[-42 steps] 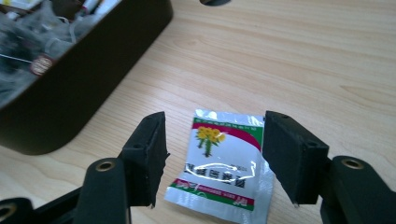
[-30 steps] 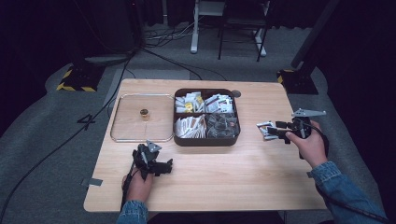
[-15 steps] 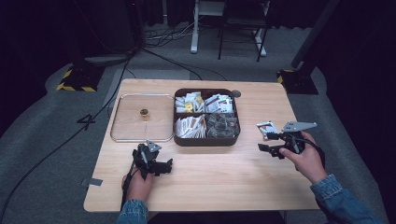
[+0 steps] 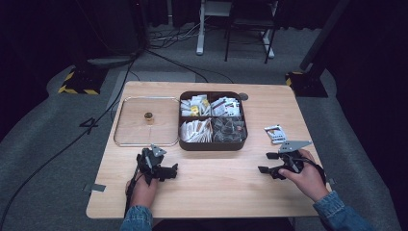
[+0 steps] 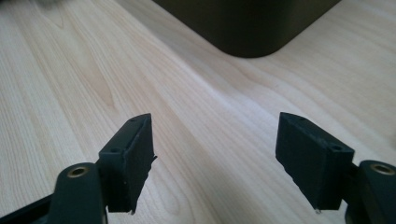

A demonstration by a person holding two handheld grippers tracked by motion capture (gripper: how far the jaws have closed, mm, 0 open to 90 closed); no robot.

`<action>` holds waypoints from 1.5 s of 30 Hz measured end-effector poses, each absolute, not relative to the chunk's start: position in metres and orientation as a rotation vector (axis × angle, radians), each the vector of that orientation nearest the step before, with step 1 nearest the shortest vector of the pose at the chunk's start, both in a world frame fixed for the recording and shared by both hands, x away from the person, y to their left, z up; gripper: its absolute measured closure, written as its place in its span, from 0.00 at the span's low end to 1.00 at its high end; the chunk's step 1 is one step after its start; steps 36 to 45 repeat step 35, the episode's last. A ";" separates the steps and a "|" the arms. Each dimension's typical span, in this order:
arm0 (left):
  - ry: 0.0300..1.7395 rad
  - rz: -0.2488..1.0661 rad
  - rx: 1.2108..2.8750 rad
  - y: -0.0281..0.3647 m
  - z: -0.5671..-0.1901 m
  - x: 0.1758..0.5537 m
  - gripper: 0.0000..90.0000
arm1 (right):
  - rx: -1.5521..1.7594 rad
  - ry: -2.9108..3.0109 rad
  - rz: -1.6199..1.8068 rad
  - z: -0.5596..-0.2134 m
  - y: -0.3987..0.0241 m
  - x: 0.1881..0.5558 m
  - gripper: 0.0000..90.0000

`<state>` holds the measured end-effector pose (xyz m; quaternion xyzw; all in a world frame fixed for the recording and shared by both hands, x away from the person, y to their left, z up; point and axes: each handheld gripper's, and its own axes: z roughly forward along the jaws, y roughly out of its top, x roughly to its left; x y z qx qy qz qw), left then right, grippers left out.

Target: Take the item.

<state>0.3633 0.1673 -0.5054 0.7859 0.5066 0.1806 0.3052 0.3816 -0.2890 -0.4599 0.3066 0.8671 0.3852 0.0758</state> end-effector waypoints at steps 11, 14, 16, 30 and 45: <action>1.341 0.478 2.080 0.167 -0.505 0.363 0.00 | 0.907 2.503 1.238 -0.495 -0.288 0.371 0.31; 1.341 0.478 2.080 0.167 -0.505 0.363 0.00 | 0.900 2.532 1.225 -0.498 -0.285 0.369 0.31; 1.342 0.478 2.080 0.167 -0.505 0.363 0.00 | 0.886 2.537 1.223 -0.501 -0.283 0.367 0.30; 1.341 0.478 2.080 0.167 -0.505 0.363 0.00 | 0.767 2.578 1.105 -0.505 -0.271 0.363 0.09; 1.341 0.478 2.081 0.167 -0.505 0.363 0.00 | 0.743 2.589 1.108 -0.505 -0.271 0.363 0.09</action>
